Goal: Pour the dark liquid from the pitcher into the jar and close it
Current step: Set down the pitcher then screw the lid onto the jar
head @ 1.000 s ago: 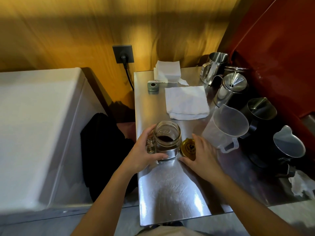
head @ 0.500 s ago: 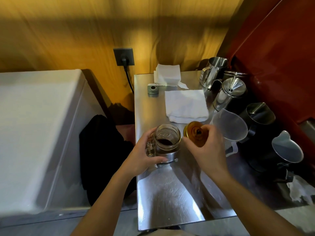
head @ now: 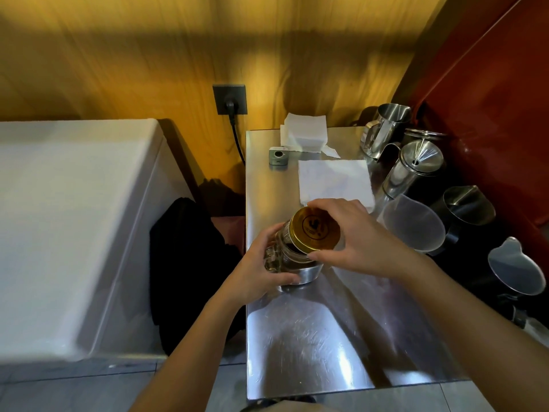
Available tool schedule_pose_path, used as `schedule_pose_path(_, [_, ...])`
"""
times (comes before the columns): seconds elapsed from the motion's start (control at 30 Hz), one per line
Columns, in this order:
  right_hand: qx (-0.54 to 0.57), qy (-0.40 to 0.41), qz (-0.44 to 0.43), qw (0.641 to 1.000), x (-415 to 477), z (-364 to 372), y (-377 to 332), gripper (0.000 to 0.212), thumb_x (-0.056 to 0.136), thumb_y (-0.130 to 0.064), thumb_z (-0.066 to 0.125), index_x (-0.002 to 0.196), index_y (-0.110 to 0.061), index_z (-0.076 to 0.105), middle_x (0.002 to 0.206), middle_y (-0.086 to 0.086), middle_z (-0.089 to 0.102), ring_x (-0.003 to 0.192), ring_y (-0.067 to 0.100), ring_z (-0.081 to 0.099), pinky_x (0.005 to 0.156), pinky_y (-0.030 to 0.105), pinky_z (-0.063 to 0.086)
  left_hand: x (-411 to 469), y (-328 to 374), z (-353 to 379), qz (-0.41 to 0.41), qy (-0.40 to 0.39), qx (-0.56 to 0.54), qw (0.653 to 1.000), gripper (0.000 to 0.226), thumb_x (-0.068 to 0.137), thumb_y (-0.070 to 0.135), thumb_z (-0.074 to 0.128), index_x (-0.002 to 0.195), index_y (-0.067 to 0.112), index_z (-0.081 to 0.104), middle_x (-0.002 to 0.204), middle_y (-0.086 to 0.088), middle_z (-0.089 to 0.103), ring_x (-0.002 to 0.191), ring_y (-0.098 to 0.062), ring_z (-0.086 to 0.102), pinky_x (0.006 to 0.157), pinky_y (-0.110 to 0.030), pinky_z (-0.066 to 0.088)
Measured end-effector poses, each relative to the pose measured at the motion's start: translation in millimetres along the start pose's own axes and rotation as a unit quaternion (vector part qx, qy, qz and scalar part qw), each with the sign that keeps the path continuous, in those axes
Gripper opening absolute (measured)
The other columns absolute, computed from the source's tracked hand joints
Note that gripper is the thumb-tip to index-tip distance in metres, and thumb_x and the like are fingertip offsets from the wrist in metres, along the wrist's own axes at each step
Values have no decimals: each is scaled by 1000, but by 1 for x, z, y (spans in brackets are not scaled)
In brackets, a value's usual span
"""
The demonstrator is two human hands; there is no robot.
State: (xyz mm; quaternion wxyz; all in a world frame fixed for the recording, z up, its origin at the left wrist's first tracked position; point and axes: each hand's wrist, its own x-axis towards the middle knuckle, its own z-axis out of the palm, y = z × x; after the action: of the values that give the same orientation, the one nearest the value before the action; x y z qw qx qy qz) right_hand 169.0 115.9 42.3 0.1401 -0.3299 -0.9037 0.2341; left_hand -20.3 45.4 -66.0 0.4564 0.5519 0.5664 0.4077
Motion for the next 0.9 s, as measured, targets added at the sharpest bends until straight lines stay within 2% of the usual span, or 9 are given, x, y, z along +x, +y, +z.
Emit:
schedule_pose_path(0.13, [-24, -48, -28, 998, 10, -8, -1, 63, 70, -34, 76, 123, -19, 45, 118, 1, 54, 96, 0, 31, 85, 19, 25, -1, 1, 0, -5, 2, 6, 1000, 88, 68, 16, 90, 122, 58, 35, 128, 26, 47, 118, 16, 48, 92, -5, 44])
schedule_pose_path(0.3, [-42, -87, -56, 994, 18, -11, 1, 68, 71, -34, 75, 128, -19, 41, 122, 1, 52, 93, -6, 27, 81, 2, 19, -2, 1, 1, -12, 6, 6, 1000, 89, 67, 20, 90, 120, 62, 33, 131, 22, 47, 126, 1, 47, 97, -10, 44])
schedule_pose_path(0.4, [-52, -111, -70, 990, 22, -13, 0, 68, 71, -34, 75, 129, -20, 41, 121, 0, 53, 100, 3, 36, 84, 10, 25, -2, 1, 0, -12, 6, 11, 1000, 89, 67, 20, 90, 120, 62, 33, 130, 23, 46, 125, 2, 48, 96, -9, 44])
schedule_pose_path(0.47, [-54, -125, -80, 987, 26, -15, -2, 66, 71, -33, 75, 127, -20, 42, 118, 0, 55, 102, 9, 43, 84, 17, 30, -2, 1, 0, -14, 7, 11, 1000, 90, 67, 19, 90, 120, 63, 33, 129, 26, 46, 122, 10, 47, 95, -6, 43])
schedule_pose_path(0.53, [-54, -136, -90, 985, 29, -15, -4, 65, 71, -33, 75, 126, -20, 43, 116, -1, 56, 100, 10, 45, 84, 17, 34, -2, 1, 1, -18, 7, 12, 1000, 89, 67, 20, 90, 120, 63, 33, 128, 26, 47, 119, 16, 46, 93, -4, 42])
schedule_pose_path(0.6, [-58, -145, -96, 983, 31, -15, -4, 66, 70, -33, 76, 126, -21, 43, 116, -1, 55, 100, 10, 46, 85, 20, 38, -1, 2, 1, -22, 8, 14, 1000, 89, 67, 23, 90, 120, 64, 31, 128, 27, 46, 122, 13, 45, 94, -5, 43])
schedule_pose_path(0.77, [-56, -166, -101, 979, 34, -14, -4, 67, 70, -26, 76, 127, -21, 42, 116, -1, 54, 100, 11, 46, 83, 20, 41, -3, 4, 1, -23, 8, 14, 1000, 87, 68, 23, 90, 124, 55, 31, 131, 16, 48, 128, -7, 48, 107, -27, 44])
schedule_pose_path(0.83, [-53, -175, -100, 978, 35, -13, -4, 68, 70, -24, 76, 128, -21, 42, 117, -1, 54, 100, 10, 45, 83, 18, 40, -3, 6, 1, -23, 9, 15, 1000, 87, 68, 23, 89, 125, 53, 31, 133, 11, 48, 129, -11, 48, 109, -31, 43])
schedule_pose_path(0.9, [-48, -183, -100, 977, 35, -13, -3, 69, 70, -24, 76, 128, -21, 41, 119, -2, 52, 101, 8, 44, 81, 10, 36, -3, 7, 1, -23, 12, 18, 999, 86, 68, 23, 89, 122, 56, 31, 135, 9, 48, 129, -13, 47, 110, -32, 42])
